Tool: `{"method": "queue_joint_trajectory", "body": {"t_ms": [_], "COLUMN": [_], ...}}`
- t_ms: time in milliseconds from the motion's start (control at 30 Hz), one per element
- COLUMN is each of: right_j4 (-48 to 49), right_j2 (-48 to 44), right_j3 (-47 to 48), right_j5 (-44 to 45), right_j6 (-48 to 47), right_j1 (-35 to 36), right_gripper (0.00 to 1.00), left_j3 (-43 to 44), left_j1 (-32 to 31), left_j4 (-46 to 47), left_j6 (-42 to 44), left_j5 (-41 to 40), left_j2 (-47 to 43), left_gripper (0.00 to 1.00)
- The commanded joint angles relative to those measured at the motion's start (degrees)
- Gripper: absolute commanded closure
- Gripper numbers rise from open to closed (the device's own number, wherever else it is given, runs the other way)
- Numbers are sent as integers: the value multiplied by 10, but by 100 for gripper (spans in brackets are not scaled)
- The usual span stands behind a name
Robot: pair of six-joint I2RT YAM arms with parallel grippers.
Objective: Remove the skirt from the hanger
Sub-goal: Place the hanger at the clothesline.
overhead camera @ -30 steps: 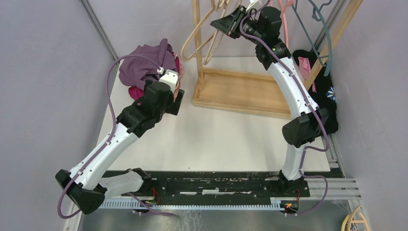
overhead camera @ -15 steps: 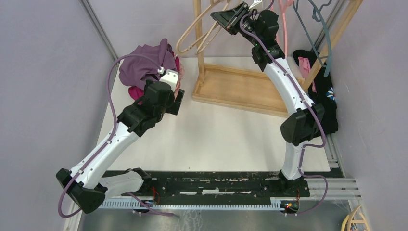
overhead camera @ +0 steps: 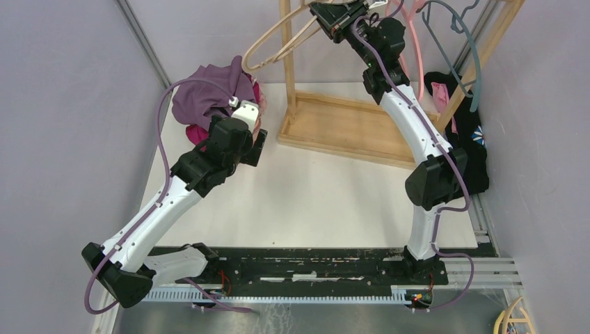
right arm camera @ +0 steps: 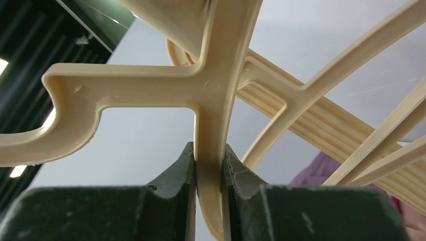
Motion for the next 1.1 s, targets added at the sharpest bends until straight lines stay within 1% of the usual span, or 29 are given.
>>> {"method": "queue_joint_trajectory", "body": {"t_ms": [0,233,400,533,867,967,1067], "right_j4": [91,100,124,125,112,114,102], "right_j2": [9,33,36,32,27,41,55], "right_j3": [45,49,10,-3,2,21,55], "right_j5": [27,44,62,64,75,82,82], "right_j6": [85,129,183,193,247,268,269], "right_j1": [-7,-15,-28,-38,-68,-76,-77], "right_gripper": [99,99,99,99,99,99,99], "left_j3": [7,2,2,7,28,33,35], "left_j1": [-4,-3,-4,-3,-3,-3,-3], "left_j4": [8,4,-3,-3,-2,-3,-3], "left_j6": [-5,-8,-6,-5,-2,-2,-5], "left_j5": [-15,-21,-38,-38,-38,-41,-45], "left_j2": [-13,-20,-18,-11,15,17,18], "left_gripper": [1,1,1,1,0,0,0]}}
